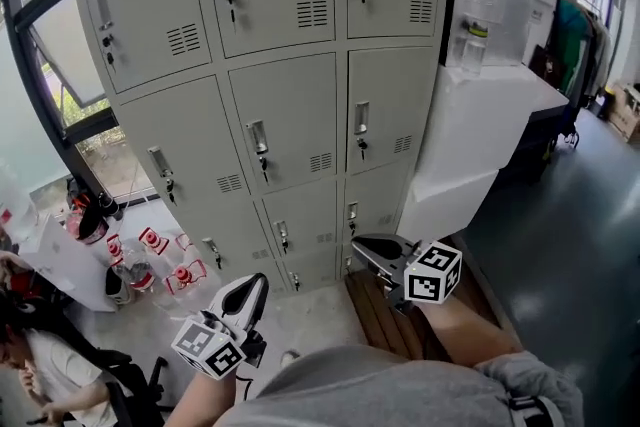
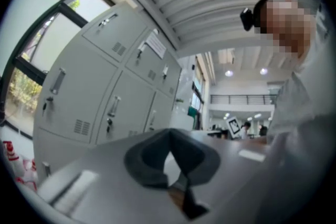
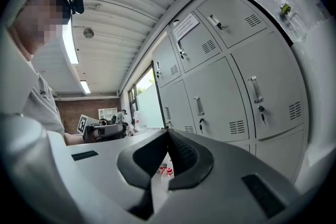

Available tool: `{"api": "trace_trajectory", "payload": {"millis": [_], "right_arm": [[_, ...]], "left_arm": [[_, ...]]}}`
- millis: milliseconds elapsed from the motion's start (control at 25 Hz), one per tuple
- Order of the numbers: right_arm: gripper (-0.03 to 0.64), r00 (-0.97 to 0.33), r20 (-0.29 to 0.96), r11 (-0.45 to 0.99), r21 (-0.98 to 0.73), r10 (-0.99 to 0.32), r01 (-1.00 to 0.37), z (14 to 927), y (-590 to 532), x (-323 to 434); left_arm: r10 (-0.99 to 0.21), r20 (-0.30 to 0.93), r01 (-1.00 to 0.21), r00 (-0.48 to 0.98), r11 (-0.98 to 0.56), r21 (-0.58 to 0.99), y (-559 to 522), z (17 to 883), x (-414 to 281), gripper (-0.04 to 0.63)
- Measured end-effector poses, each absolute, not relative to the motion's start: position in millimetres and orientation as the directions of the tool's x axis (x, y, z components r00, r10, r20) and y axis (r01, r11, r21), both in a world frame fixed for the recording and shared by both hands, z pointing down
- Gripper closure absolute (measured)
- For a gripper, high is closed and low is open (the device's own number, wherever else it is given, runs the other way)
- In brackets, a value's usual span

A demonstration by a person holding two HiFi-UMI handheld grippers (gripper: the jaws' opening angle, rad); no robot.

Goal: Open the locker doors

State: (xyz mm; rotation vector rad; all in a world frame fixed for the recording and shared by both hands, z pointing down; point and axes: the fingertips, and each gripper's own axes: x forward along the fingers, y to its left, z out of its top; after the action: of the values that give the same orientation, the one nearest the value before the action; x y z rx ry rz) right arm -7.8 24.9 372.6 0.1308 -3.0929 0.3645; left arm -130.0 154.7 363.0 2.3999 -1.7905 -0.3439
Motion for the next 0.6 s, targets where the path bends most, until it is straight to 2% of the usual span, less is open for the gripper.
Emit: {"api": "trace_trajectory", "payload": {"millis": [160,320,600], "right_arm": [[0.612,-0.994,0.009,0.968,-0.229,-0.108,-0.107,358,-9,-73],[0.612,-0.986,-0.026,0.956,-0.249,-0.165,-0.154,346,-52,-111],[0.612,-0.991,0.017,0.965,-0.225,-0.135,-0.135,345,-106,-128]], "left_arm": [[-0.933,-0.098,-0.907,0.346,-0.359,0.222,104,348,-200,0.591],[-0.908,-0.072,-0.893,0.414,-0.42,0.164,58,338,-240,0.591],[-0.901,-0.116,-0.878,0.418,-0.434,0.205,-19,327,-243,0.591]]}}
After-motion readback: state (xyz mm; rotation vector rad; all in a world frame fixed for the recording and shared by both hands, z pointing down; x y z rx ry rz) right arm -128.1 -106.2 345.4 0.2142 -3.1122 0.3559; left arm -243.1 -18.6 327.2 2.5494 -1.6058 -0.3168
